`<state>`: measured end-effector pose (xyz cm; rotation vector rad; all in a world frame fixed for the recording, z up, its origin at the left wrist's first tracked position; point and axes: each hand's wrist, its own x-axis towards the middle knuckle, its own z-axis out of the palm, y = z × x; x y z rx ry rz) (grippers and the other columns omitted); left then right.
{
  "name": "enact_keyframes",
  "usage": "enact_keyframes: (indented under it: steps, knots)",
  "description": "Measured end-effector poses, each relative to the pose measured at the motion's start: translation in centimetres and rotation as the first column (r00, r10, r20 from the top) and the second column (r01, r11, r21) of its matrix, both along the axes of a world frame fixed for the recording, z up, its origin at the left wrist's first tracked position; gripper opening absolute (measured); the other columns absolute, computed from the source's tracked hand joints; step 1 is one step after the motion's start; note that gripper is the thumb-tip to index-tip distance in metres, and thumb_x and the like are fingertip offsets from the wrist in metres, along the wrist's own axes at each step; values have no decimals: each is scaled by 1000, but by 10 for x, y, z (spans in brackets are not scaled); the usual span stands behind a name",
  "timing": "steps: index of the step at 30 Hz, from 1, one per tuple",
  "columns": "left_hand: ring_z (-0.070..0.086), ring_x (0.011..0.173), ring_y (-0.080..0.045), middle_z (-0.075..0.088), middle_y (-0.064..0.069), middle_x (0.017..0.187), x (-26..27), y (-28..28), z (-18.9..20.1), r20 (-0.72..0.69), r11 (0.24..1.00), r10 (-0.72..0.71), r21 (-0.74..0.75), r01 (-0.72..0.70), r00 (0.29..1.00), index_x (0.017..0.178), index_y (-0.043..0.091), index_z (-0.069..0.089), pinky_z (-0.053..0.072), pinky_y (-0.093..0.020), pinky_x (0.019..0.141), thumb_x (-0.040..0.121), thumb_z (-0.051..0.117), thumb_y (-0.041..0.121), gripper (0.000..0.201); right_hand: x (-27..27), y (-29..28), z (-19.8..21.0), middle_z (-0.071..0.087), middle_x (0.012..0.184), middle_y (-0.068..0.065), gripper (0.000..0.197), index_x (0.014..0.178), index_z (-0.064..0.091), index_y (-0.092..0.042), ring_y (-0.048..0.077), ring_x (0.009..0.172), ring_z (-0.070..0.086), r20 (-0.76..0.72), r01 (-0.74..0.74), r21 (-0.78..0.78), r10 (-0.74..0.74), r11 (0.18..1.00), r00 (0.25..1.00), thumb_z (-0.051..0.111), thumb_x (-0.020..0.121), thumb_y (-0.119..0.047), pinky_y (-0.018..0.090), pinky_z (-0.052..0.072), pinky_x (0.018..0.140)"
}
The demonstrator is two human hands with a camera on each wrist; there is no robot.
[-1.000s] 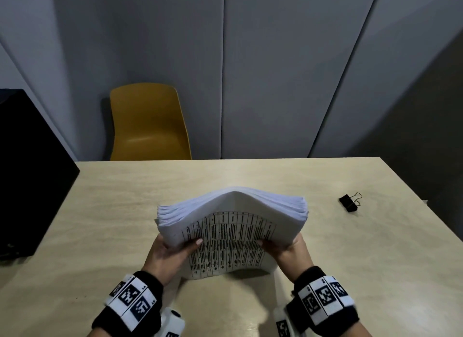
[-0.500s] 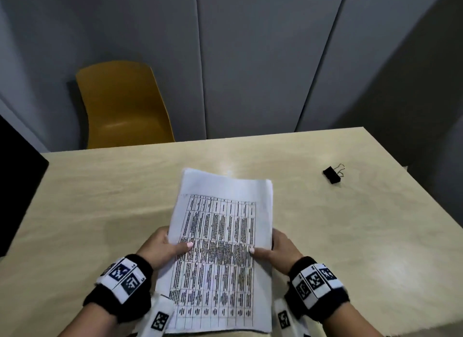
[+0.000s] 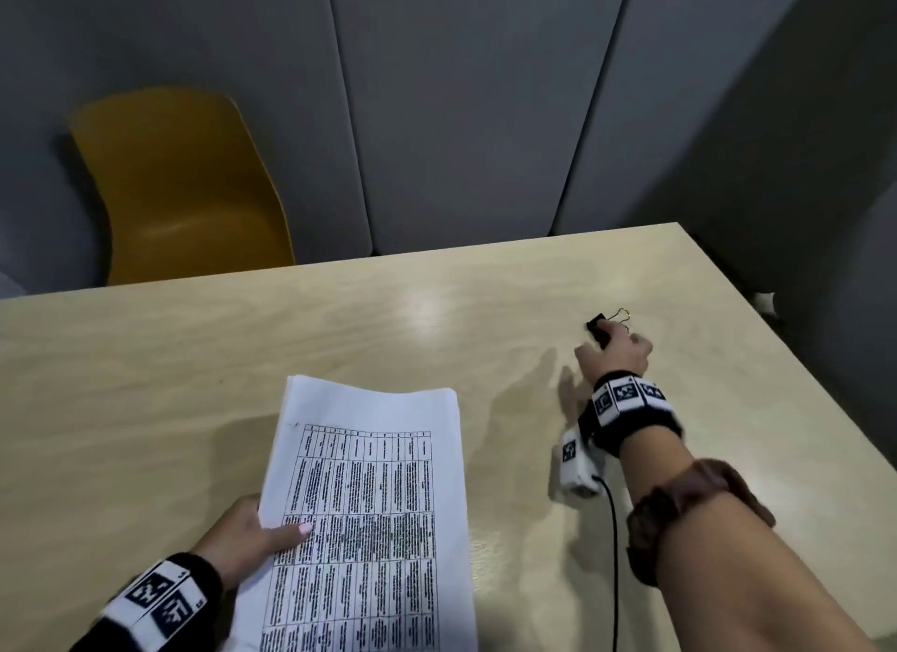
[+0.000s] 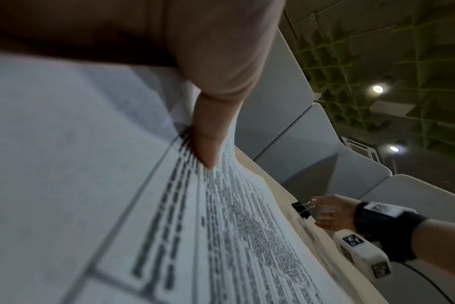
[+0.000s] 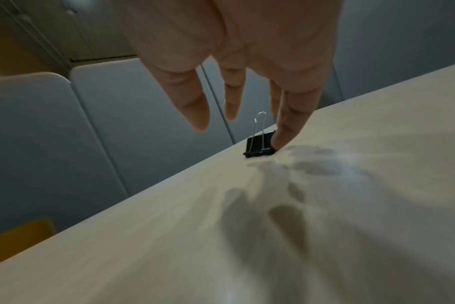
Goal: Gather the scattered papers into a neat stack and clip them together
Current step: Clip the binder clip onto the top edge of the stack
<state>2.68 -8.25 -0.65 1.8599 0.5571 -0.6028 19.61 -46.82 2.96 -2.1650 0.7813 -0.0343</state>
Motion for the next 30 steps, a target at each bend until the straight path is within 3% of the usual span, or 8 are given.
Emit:
enact_keyframes:
  steps: [5, 9, 14, 17, 20, 24, 27, 30]
  knots:
    - [66, 93, -21, 73, 4, 88, -2, -4, -5, 22, 999, 41, -22, -41, 999, 94, 14, 65, 44, -39, 95, 75, 71, 2, 23, 35, -23, -8, 15, 153, 13, 51, 134, 46, -20, 37, 135, 25, -114, -2, -29, -2, 1000, 993, 56, 83, -17, 42, 27, 110]
    - [68, 93, -21, 76, 1, 90, 0, -2, -7, 39, 1000, 27, -13, -26, 999, 101, 6, 66, 47, -38, 94, 73, 73, 2, 29, 37, -24, -12, 45, 139, 18, 49, 130, 49, -8, 38, 123, 46, -53, -74, -17, 73, 997, 996, 56, 82, -13, 43, 37, 102]
    - [66, 93, -16, 72, 6, 92, -2, -5, -7, 41, 998, 36, -50, -34, 998, 103, 12, 63, 46, -29, 82, 76, 72, 6, 29, -5, 10, -8, 68, 112, 15, 34, 115, 64, -10, 28, 104, 63, 197, 37, 162, -69, 986, 978, 60, 81, -11, 27, 45, 91]
    - [64, 91, -14, 70, 7, 89, -4, -7, -4, 46, 998, 42, -42, -40, 998, 98, 15, 62, 45, -26, 78, 77, 71, 8, 24, -45, 51, -2, 68, 87, 12, 19, 100, 68, 2, 4, 69, 66, 270, -94, 345, -3, 934, 963, 63, 81, -1, 6, 48, 62]
    - [64, 88, -13, 68, 9, 84, -6, -10, 0, 49, 999, 24, -26, -23, 998, 90, 18, 62, 46, -29, 84, 79, 70, 7, 18, -86, 100, 4, 61, 60, 1, 16, 86, 63, 1, -6, 44, 55, 289, -271, 486, 140, 831, 947, 58, 78, 15, 6, 43, 44]
    - [63, 94, -18, 66, 6, 91, -12, -9, 7, 60, 1000, -23, -5, 23, 998, 94, 20, 60, 42, -35, 97, 80, 69, 11, 20, -119, 149, -11, 61, 66, -2, 30, 90, 60, -23, -1, 58, 58, 243, -500, 395, 437, 771, 866, 66, 76, 3, 12, 50, 64]
    - [62, 99, -20, 66, 0, 99, -21, -6, 9, 57, 1000, -23, 17, 22, 998, 107, 16, 57, 41, -34, 96, 80, 70, 16, 30, -130, 168, -13, 58, 64, -14, 19, 70, 59, -28, -4, 59, 56, 163, -664, 158, 644, 731, 748, 72, 75, -15, 5, 40, 60]
    - [64, 101, -22, 69, -4, 107, -29, -1, 11, 74, 1000, -13, 18, 12, 997, 114, 9, 59, 44, -39, 99, 78, 72, 20, 40, -131, 167, -5, 61, 79, -2, 34, 55, 46, -33, 12, 76, 57, 22, -770, 33, 770, 637, 638, 70, 75, -19, 24, 47, 73]
